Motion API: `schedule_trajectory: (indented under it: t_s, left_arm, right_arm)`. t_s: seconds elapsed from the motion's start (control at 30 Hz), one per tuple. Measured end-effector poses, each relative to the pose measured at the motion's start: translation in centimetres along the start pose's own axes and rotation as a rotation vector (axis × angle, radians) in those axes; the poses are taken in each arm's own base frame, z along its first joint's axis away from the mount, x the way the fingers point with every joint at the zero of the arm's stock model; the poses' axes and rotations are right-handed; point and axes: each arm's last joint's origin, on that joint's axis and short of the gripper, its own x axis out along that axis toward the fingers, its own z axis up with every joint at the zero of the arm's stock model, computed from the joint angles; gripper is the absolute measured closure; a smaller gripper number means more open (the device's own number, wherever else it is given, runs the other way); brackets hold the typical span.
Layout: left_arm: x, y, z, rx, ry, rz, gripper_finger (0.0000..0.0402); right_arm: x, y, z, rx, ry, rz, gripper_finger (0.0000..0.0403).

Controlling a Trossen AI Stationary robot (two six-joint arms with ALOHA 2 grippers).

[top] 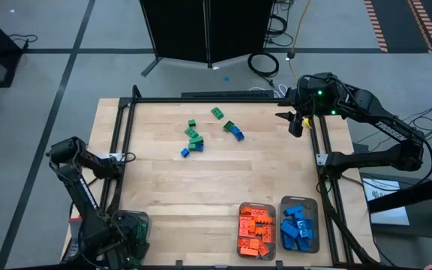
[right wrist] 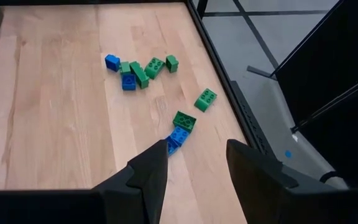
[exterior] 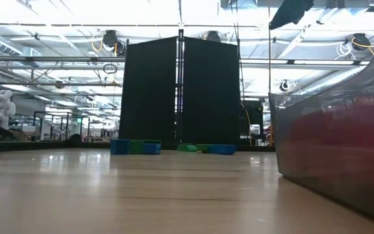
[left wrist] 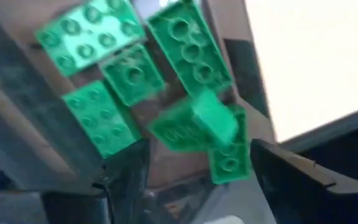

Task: Sort blocks
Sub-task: Put the blue game piece into the right black bin

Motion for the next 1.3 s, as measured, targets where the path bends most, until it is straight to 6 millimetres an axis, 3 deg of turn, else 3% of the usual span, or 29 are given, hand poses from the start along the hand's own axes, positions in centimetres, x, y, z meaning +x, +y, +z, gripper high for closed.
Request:
schedule_trajectory:
  t_s: [0.23,0.43,0.6,0.73,0.87,1.03,1.17,1.3]
  left_arm:
    - [-1.3,-2.4,2.4,-0.021,-0.03,-0.109,0.012]
    - [-3.0,-2.7,5.9,-0.101,-0.119,-0.113,0.0119]
    - [-5.7,-1.9,10.5,-0.157,-0.361,-0.15,0.0119]
    - [-7.8,-1.0,15.4,-0.235,-0.63,-0.141,0.0119]
    - [-8.8,-0.9,20.5,-0.15,-0.77,-0.028,0.0119]
    - [-7.6,-1.4,26.2,-0.02,-0.788,0.034,0.0119]
    - [-5.5,-1.1,28.8,0.04,-0.752,0.025,0.0119]
    - [-3.0,0.5,30.0,0.048,-0.683,0.06,0.0119]
  right_arm:
    - [0.0,0.0,0.0,0.0,-0.005,-0.001,0.0243]
    - [0.0,0.0,0.0,-0.011,-0.005,-0.001,0.0243]
    - [0.0,0.0,0.0,-0.023,-0.005,-0.001,0.0243]
    - [0.0,0.0,0.0,-0.027,-0.005,-0.001,0.0243]
    - [0.0,0.0,0.0,-0.027,-0.002,-0.001,0.0243]
    - [0.0,0.0,-0.1,-0.026,0.012,0.003,0.0243]
    - [0.0,0.1,-0.2,-0.025,0.024,0.006,0.0243]
    - [0.0,0.1,-0.3,-0.024,0.027,0.007,0.0243]
